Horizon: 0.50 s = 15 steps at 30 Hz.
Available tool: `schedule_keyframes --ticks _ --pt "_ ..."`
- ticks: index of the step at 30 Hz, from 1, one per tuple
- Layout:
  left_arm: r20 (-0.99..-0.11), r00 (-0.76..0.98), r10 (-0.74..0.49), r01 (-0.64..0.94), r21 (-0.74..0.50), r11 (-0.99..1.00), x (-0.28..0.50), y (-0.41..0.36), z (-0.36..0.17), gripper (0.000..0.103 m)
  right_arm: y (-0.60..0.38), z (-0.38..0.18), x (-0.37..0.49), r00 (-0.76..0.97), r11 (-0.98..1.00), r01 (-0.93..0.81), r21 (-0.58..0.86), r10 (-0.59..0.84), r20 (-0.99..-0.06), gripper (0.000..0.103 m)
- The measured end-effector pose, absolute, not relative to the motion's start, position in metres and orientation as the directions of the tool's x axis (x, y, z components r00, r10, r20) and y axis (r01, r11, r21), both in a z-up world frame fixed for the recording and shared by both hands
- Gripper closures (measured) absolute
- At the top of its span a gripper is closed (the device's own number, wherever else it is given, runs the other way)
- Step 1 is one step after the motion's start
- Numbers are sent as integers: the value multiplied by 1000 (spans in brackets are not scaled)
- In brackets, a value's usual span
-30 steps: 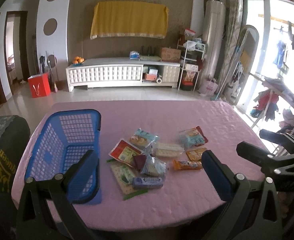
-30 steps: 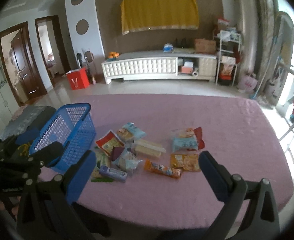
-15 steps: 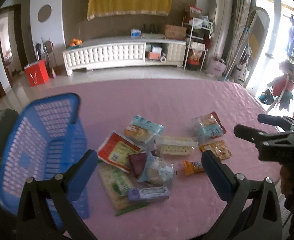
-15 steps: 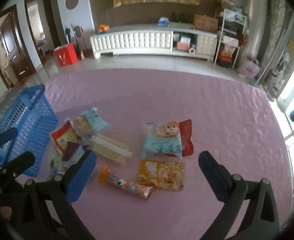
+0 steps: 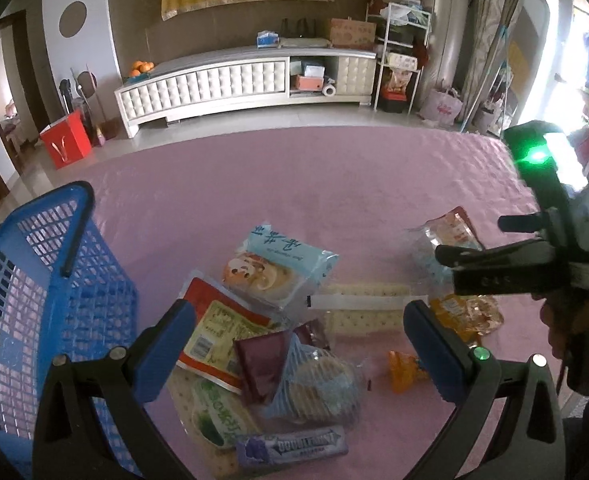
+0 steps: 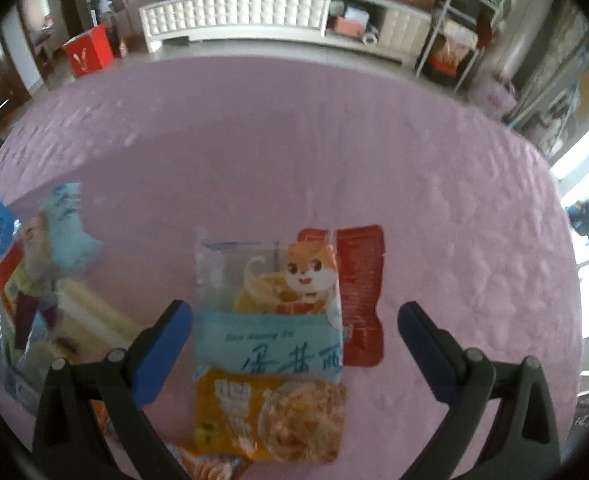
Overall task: Organize snacks
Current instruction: 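Reach the right gripper to the blue squirrel bread bag and close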
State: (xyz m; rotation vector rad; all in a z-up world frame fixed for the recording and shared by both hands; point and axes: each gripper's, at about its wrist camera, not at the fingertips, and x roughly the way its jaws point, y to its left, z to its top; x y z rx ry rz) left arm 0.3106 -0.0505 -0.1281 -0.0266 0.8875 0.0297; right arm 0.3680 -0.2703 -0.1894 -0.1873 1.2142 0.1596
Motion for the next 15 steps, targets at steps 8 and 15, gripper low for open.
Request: schedule_keyframes --ticks 8,15 --pt "-783 622 10 -55 -31 998 313 -39 -132 0 -261 -196 360 344 956 -292 -17 89 -935 8" --pt "-805 587 84 -29 83 996 324 -40 -126 0 -271 -188 355 381 953 -302 -22 99 -919 28"
